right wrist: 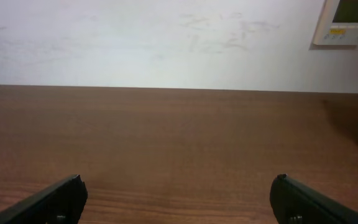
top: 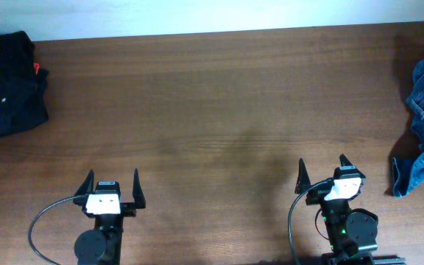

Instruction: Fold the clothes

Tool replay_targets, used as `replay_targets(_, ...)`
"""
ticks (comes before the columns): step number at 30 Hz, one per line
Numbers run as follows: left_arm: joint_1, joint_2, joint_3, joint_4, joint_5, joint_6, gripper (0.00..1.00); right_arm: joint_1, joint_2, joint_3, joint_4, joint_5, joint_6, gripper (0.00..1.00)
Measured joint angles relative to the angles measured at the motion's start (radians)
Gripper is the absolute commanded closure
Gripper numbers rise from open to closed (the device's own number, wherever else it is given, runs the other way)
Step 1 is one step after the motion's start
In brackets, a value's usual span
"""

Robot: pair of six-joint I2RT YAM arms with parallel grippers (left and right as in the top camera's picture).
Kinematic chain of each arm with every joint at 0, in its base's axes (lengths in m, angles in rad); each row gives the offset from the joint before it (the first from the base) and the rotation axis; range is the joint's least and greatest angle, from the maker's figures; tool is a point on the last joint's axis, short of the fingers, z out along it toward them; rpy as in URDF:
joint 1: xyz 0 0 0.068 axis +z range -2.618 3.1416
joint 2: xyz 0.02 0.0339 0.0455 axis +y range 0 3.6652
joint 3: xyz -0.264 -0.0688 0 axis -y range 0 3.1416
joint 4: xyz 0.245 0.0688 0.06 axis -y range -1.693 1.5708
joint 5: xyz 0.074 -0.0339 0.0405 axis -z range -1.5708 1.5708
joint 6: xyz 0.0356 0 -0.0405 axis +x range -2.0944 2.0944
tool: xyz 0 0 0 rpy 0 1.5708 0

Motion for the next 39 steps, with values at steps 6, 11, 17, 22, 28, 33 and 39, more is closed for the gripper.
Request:
replay_targets(6,0.000,0.000,0.000,0.000,0.000,0.000,0.01,0.000,0.000,0.000,0.000,0.000,0.000,0.02)
replay_targets(11,0.000,0.000,0.000,0.000,0.000,0.000,0.01,0.000,0.000,0.000,0.000,0.000,0.000,0.01)
replay_targets(17,0.000,0.000,0.000,0.000,0.000,0.000,0.01,0.000,0.000,0.000,0.000,0.000,0.000,0.01)
replay_targets(22,0.000,0.000,0.000,0.000,0.000,0.000,0.01,0.000,0.000,0.000,0.000,0.000,0.000,0.01)
replay_targets(28,0.000,0.000,0.000,0.000,0.000,0.000,0.01,0.000,0.000,0.000,0.001,0.000,0.000,0.01)
replay_targets(33,0.000,0.000,0.000,0.000,0.000,0.000,0.00,0.000,0.000,0.002,0.023,-0.040,0.012,0.01)
replay_targets(39,0.000,0.000,0.000,0.000,0.000,0.000,0.01,0.000,0.000,0.126,-0.048,-0.045,0.095,0.02)
